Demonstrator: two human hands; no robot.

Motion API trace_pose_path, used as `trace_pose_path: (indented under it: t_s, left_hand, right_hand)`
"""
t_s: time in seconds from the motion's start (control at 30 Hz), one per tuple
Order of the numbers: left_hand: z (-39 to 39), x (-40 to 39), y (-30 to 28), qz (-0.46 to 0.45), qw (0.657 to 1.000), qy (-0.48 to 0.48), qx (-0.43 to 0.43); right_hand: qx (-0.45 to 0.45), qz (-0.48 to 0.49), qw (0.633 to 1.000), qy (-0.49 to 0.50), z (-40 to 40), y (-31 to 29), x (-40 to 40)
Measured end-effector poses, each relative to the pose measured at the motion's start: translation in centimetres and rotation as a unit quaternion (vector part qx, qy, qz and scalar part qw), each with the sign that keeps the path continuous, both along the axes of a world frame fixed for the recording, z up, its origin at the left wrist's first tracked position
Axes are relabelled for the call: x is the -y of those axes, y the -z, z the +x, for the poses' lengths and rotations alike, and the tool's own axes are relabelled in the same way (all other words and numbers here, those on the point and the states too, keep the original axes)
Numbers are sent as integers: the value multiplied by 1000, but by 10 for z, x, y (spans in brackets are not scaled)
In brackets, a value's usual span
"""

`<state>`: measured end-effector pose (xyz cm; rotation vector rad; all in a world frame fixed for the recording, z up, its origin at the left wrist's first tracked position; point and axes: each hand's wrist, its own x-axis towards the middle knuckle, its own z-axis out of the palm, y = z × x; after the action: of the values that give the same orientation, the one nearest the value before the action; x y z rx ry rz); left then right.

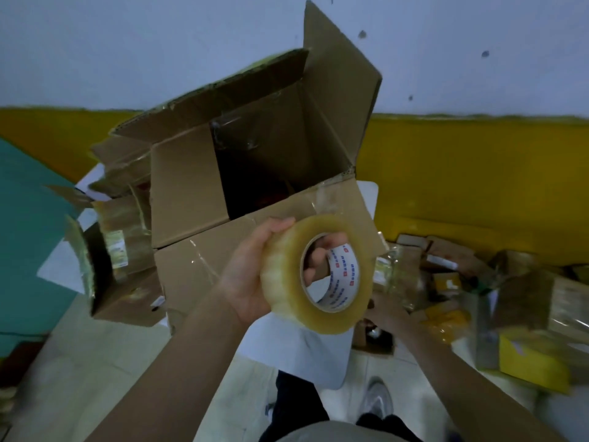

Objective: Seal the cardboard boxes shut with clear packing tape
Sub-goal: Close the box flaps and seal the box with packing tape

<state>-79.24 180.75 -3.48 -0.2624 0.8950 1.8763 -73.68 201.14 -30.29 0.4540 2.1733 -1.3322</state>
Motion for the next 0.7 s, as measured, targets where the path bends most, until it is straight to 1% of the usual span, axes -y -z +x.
trace_pose_path:
  t_s: [0.03, 0.1, 0.2, 0.27, 0.37, 0.43, 0.47, 0.5, 0.53, 0.57, 0.63, 0.7]
  left_hand:
    - [5, 0, -1, 21, 1000, 5, 6]
    - [9, -4, -5, 16, 1000, -3, 1]
    - [16, -12, -11, 15, 1000, 1, -9]
    - [20, -18, -15, 18, 1000, -7, -9]
    - [26, -28, -22, 4, 999, -32, -28]
    - [31, -34, -26, 10, 999, -36, -40]
    - [34, -37, -26, 7, 998, -36, -41]
    - [37, -41, -26, 3, 998, -41, -40]
    - [40, -45, -25, 0, 998, -46, -41]
    - [44, -48, -24, -3, 998, -53, -43]
    - [50, -55, -20, -9, 997, -62, -51]
    - [55, -64, -19, -38, 995, -75, -60]
  right_hand:
    - [0, 7, 1000, 13, 3, -5, -13]
    - [-5, 40, 998, 38, 9, -26, -41]
    - [-24, 13, 997, 70, 13, -71, -70]
    - [-33, -24, 995, 95, 15, -103, -82]
    - [-113, -38, 991, 67, 22, -163, -95]
    - [-199, -82, 974, 75, 26, -215, -95]
    - [-250, -128, 958, 54, 21, -240, -88]
    - [-266, -186, 946, 16, 11, -264, -78]
    - [-251, -234, 939, -37, -4, -283, -66]
    - [-231, -261, 933, -91, -22, -299, -49]
    - [-198, -245, 934, -166, -64, -308, -12]
    - [-193, -212, 939, -189, -102, -302, 22]
